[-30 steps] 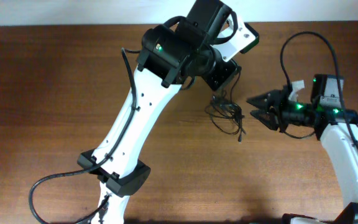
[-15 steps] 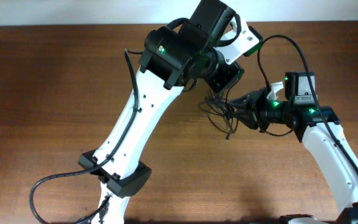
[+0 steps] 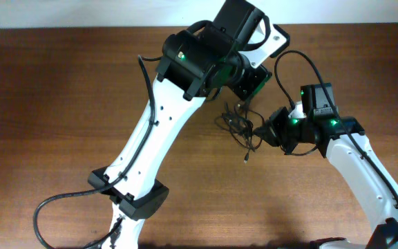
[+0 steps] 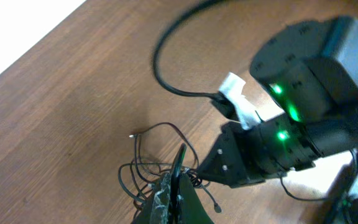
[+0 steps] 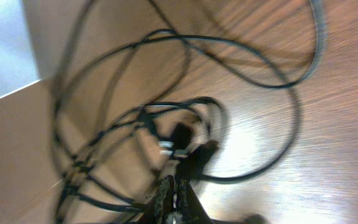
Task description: Untangle cables
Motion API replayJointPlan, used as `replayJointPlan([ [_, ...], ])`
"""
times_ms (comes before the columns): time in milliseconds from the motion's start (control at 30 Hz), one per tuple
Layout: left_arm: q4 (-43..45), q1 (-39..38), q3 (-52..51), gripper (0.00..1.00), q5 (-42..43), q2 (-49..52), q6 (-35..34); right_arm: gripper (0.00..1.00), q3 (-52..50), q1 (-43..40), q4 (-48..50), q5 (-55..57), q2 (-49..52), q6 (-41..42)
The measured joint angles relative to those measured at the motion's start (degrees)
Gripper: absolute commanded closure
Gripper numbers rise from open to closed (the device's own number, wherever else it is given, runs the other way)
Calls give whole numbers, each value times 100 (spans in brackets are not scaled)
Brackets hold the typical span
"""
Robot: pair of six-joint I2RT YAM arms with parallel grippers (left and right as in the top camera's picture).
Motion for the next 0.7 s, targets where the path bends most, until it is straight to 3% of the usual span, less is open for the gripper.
replayJointPlan([
  [133,63,0,0,100,-146,0,-177,96,-186,4,-162,221,4,-160],
  [200,63,0,0,100,-179,0,-323,87,-205,2,-44,79,7,-485],
  [267,52,0,-2,100,-256,0,-575,72,-205,2,111,-271,7,-1038],
  [500,-7,0,-645,100,-1064,0,-2422,46,-210,4,428,-844,7,-1856],
  [700,201,0,-896,100,-968,0,-3010,50,-210,9,911,-903,7,-1576],
])
